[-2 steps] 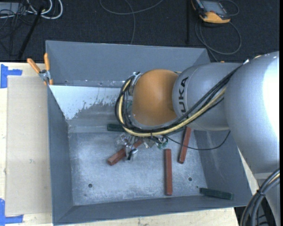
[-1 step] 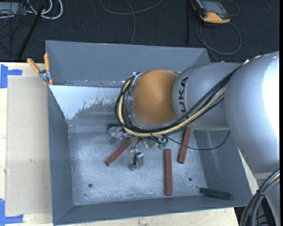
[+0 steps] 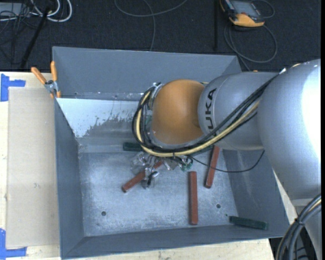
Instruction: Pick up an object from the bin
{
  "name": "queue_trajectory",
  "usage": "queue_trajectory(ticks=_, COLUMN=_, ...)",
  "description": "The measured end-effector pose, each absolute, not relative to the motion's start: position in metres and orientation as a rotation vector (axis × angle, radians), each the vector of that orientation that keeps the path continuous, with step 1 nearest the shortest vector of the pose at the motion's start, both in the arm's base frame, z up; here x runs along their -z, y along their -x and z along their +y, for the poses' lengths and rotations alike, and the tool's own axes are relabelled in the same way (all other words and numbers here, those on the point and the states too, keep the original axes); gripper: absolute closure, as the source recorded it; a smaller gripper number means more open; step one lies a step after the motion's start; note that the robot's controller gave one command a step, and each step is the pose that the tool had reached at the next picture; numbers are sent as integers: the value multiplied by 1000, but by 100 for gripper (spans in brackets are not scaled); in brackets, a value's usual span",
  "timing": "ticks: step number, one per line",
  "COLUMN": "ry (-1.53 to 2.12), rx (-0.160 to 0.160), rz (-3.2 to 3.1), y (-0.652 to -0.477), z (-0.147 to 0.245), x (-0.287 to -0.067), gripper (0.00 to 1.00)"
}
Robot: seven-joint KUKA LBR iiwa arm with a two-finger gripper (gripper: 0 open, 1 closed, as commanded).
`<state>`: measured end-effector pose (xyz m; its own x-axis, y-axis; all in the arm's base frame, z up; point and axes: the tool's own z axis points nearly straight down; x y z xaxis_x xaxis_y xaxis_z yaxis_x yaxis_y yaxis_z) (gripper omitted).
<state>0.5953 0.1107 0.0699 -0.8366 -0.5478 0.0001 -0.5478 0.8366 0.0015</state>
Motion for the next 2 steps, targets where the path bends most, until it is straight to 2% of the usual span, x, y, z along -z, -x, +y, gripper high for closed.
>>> queue_trajectory(ticks=1, ry=-1349, rx=0, rz=-2843, y=-594, z=125, x=-168, gripper=100)
queue_trajectory(ticks=2, ry=-1338, rx=-3, rz=-2855, y=-586, z=129, x=-278, gripper=100)
